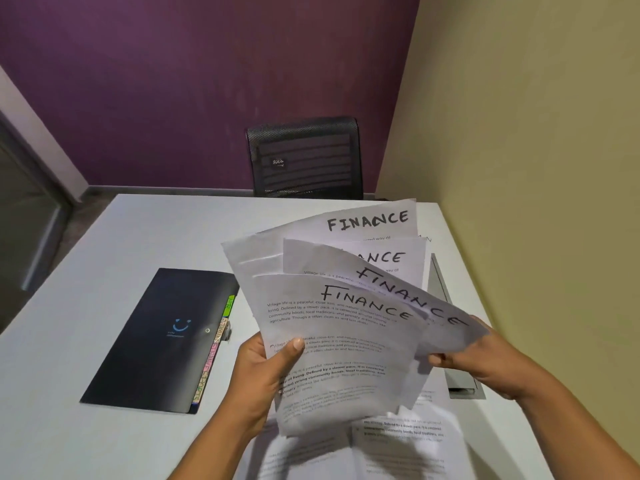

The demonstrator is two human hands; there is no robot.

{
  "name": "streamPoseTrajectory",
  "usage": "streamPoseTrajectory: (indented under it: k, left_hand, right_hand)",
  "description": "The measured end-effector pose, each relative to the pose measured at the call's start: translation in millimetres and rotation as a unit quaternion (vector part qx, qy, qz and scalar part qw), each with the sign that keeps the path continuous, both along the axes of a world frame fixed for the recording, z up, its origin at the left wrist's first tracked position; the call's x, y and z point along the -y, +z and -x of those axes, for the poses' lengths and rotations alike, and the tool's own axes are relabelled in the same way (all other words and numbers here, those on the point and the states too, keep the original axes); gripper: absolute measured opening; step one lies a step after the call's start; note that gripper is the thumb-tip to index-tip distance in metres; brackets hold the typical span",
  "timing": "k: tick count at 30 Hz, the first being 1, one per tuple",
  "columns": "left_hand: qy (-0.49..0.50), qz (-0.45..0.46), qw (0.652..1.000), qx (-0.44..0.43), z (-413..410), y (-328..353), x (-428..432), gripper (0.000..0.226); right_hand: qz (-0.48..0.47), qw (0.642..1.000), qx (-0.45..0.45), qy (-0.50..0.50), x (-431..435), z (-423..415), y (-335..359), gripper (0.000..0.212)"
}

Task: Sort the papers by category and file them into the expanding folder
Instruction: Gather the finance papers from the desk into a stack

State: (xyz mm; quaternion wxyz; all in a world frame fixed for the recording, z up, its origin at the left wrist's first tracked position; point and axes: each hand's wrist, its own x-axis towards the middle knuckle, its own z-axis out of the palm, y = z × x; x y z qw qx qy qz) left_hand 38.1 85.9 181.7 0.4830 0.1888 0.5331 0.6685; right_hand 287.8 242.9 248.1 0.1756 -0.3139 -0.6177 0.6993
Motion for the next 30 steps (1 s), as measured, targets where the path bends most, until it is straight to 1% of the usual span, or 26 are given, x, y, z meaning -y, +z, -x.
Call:
streamPoseTrajectory:
  k: [1, 2, 4, 6, 8, 9, 10, 11, 12, 13, 14, 15, 16, 17, 18, 21, 23, 25, 27, 30]
  left_hand:
    - [0.0, 0.001, 1.0, -0.001, 0.6, -1.0, -0.3, 0.028]
    - [0.001, 0.003, 1.0, -0.001, 0.5, -1.3, -0.9, 0.029]
    - [0.001, 0.005, 1.0, 0.003, -1.0, -0.8, -1.4, 0.03]
    - [0.004, 0.003, 1.0, 0.009, -2.1, -1.0, -1.2, 0.031]
    - [0.001, -0.003, 1.0, 0.022, -3.4, 2.9, -0.7, 0.032]
    - [-0.003, -0.009, 0.999, 0.033, -3.4, 4.9, -1.7, 0.032]
    - [-0.002, -0.012, 0.999, 0.04, -2.6, 5.2, -4.8, 0.03]
    - [0.002, -0.011, 0.999, 0.044, -2.9, 5.5, -7.6, 0.029]
    - [0.005, -0.006, 0.999, 0.046, -3.9, 7.4, -11.0, 0.028]
    - [0.01, -0.009, 0.999, 0.05, -5.9, 10.7, -11.5, 0.029]
    - [0.015, -0.009, 0.999, 0.048, -10.2, 11.7, -7.8, 0.03]
    - [0.011, -0.018, 0.999, 0.03, -11.2, 12.0, -11.8, 0.031]
    - [0.011, 0.006, 1.0, 0.021, -18.9, -2.6, -5.1, 0.03]
    - [0.022, 0.036, 0.999, 0.017, -26.3, -9.0, 0.4, 0.028]
    - [0.031, 0.04, 0.999, 0.0, -26.8, -9.7, -1.1, 0.026]
    - [0.014, 0.034, 0.996, -0.081, -20.6, -5.1, -12.4, 0.023]
    - [-0.002, 0.022, 0.99, -0.14, -15.0, -5.1, -19.4, 0.029]
    - [-0.015, 0.033, 0.987, -0.158, -13.1, -10.5, -20.7, 0.033]
    - [-0.021, 0.051, 0.981, -0.184, -15.0, -18.2, -20.3, 0.026]
    - [-0.033, 0.073, 0.974, -0.21, -15.8, -26.2, -20.7, 0.024]
  right_hand:
    - [0.001, 1.0, 0.013, -0.013, -3.0, -1.3, -2.0, 0.037]
    - [0.01, 1.0, 0.027, 0.001, -2.0, 0.7, 0.5, 0.045]
    - [0.013, 0.999, 0.028, 0.01, -5.9, -1.0, -7.0, 0.038]
    - [0.02, 1.0, 0.004, -0.024, -9.3, -1.1, -20.6, 0.031]
    - [0.007, 0.999, -0.029, -0.045, -8.1, 3.0, -27.4, 0.02]
    - [0.008, 0.997, -0.045, -0.056, -9.3, 4.9, -32.0, 0.037]
    - [0.02, 0.996, -0.059, -0.056, -11.6, 9.4, -34.3, 0.066]
    - [0.023, 0.996, -0.059, -0.064, -11.3, 16.5, -33.5, 0.088]
    - [0.009, 0.995, -0.054, -0.084, -10.5, 21.4, -38.0, 0.096]
    - [-0.013, 0.993, -0.036, -0.108, -4.9, 25.2, -38.0, 0.091]
    - [-0.037, 0.99, -0.017, -0.133, 6.5, 26.1, -36.7, 0.076]
    - [-0.072, 0.985, -0.001, -0.157, 7.9, 29.5, -34.0, 0.056]
    - [-0.079, 0.984, 0.027, -0.159, 14.7, 30.9, -49.2, 0.039]
    - [-0.065, 0.981, 0.058, -0.171, 24.1, 30.9, -60.0, 0.029]
    - [-0.062, 0.977, 0.051, -0.198, 25.9, 29.2, -63.7, 0.025]
    - [-0.071, 0.965, 0.034, -0.251, 25.3, 31.9, -60.1, 0.027]
    - [-0.083, 0.962, 0.019, -0.259, 22.7, 34.9, -60.3, 0.029]
    - [-0.084, 0.962, 0.032, -0.258, 25.9, 36.7, -63.6, 0.032]
    - [-0.096, 0.964, 0.037, -0.245, 31.9, 34.5, -69.1, 0.034]
    - [-0.108, 0.971, 0.052, -0.206, 33.5, 30.8, -79.1, 0.032]
